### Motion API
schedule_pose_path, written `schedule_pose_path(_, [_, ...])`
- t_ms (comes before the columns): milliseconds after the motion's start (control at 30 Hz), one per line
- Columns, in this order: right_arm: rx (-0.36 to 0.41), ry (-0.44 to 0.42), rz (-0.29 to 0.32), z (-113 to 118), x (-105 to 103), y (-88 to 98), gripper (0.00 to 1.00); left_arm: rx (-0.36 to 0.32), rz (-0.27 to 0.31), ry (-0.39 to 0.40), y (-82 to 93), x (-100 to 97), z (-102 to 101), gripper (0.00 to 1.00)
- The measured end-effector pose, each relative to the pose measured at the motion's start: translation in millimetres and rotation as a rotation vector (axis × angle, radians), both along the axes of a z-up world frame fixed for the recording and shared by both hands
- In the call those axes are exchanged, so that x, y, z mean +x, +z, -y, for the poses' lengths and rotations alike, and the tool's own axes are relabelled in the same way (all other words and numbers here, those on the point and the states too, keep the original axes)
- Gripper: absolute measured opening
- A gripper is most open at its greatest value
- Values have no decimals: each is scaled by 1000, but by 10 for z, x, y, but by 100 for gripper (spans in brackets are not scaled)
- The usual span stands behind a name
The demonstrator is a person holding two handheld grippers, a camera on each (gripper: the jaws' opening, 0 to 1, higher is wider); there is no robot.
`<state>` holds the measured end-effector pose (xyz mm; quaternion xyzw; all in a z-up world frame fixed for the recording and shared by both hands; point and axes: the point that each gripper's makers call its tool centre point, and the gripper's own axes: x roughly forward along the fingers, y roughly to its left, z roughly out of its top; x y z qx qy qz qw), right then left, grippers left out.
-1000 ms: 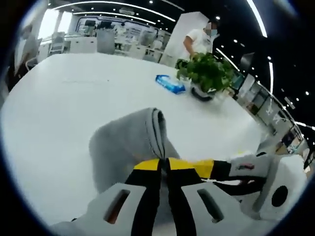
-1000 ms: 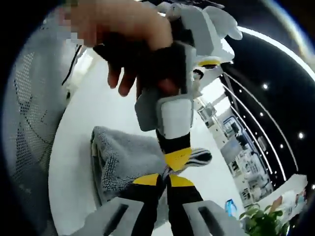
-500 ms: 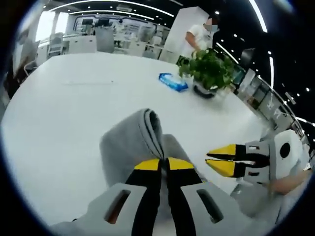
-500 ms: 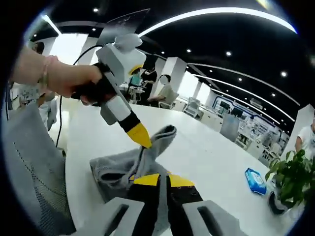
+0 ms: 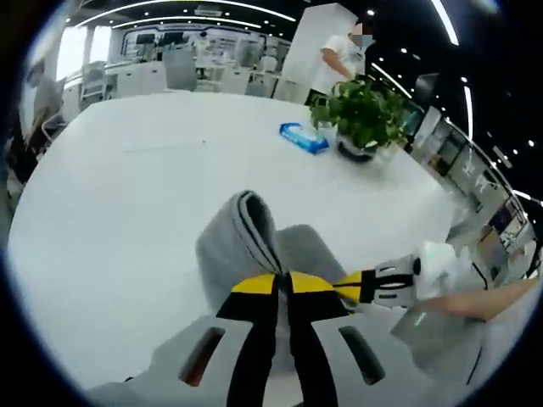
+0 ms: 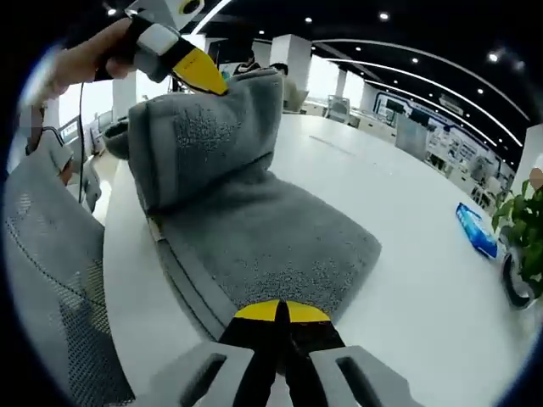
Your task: Open the folded towel by lifting each exposed corner and separating the folded layers until the towel lies flat within the target outline without major curled edges
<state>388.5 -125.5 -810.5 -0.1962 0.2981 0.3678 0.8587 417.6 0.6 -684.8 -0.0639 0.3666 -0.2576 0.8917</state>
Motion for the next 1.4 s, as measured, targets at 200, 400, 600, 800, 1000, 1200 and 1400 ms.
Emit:
schedule_pose_path(200, [-41, 26, 15, 20, -7, -11, 0, 6, 0, -1, 2, 2, -47, 2])
schedule_pose_path(400, [-68, 7, 15, 141, 32, -10, 0, 5, -2, 4, 22, -33, -100, 2])
schedule_pose_path(600, [-70, -40, -1, 319, 75, -11, 0, 7, -12, 15, 0, -65, -207, 2])
schedule_pose_path(800, [-78, -82, -15, 458, 104, -13, 0, 36, -28, 15, -59, -139, -286, 2])
schedule_pose_path(1000, [-95, -133, -33, 598, 115, -15, 0, 47, -37, 20, -108, -180, -331, 2])
schedule_pose_path(1200, [-107, -161, -40, 732, 129, -18, 0, 58, -43, 20, -132, -196, -352, 2])
schedule_pose_path(1400, [-111, -183, -49, 797, 128, -23, 0, 63, -49, 21, -159, -202, -370, 2])
